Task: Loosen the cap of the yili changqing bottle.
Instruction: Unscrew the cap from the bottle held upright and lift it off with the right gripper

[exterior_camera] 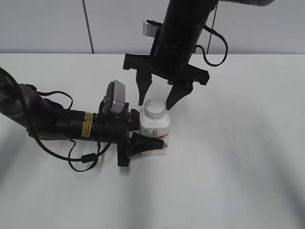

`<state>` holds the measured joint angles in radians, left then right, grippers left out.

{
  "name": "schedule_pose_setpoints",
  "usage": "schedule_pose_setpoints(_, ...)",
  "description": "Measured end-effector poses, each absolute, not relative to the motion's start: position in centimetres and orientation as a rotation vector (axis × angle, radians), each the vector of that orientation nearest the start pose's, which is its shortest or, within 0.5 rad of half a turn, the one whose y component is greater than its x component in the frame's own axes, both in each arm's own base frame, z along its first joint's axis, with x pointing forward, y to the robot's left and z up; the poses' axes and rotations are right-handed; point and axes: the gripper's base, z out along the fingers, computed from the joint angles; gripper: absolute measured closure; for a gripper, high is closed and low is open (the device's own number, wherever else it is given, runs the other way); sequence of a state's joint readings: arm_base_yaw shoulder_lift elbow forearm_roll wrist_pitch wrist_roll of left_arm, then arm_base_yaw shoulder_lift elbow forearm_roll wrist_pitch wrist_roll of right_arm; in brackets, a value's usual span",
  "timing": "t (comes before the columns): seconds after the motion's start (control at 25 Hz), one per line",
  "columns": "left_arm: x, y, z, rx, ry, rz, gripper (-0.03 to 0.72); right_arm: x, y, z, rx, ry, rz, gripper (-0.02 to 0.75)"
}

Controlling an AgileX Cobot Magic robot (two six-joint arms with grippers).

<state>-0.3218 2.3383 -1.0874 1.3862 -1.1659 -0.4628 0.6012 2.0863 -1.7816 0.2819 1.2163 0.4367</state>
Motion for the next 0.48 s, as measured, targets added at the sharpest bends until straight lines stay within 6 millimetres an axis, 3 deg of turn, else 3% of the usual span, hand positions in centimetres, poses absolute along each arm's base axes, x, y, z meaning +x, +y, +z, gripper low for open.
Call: schedule_pose_setpoints(0.48, 32.7, -19.5, 5.0, 1.398, 1.473, -1.067, 0.323, 34.7, 27.0, 21.8, -0.116, 3.156, 0.489, 0.259)
